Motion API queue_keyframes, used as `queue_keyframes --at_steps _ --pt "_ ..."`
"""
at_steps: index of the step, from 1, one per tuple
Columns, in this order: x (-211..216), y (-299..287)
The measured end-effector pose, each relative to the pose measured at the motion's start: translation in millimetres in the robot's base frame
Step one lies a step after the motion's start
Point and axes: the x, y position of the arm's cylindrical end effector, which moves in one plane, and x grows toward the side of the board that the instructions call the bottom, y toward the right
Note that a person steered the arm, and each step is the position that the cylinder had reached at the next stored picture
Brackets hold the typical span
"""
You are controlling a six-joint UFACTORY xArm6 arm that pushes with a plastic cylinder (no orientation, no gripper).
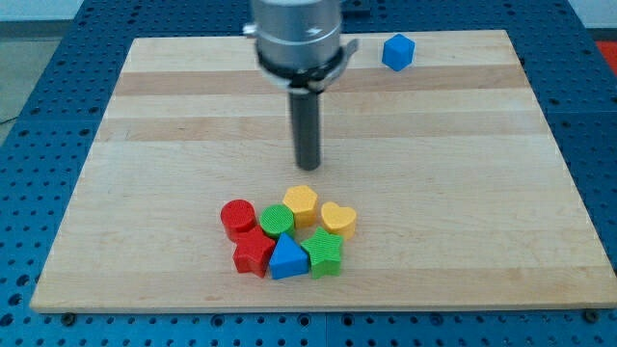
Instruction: Push the blue cube down a bit
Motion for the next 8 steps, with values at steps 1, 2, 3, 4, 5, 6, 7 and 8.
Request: queue_keyframes --at_steps 1,2,3,4,5,6,7,8 --pt "-62 95" --pt "-130 189" --pt "-192 267" --pt "-240 266" --pt "-229 166" --pt "-189 57" --pt "-156 -38" --pt "-174 -44"
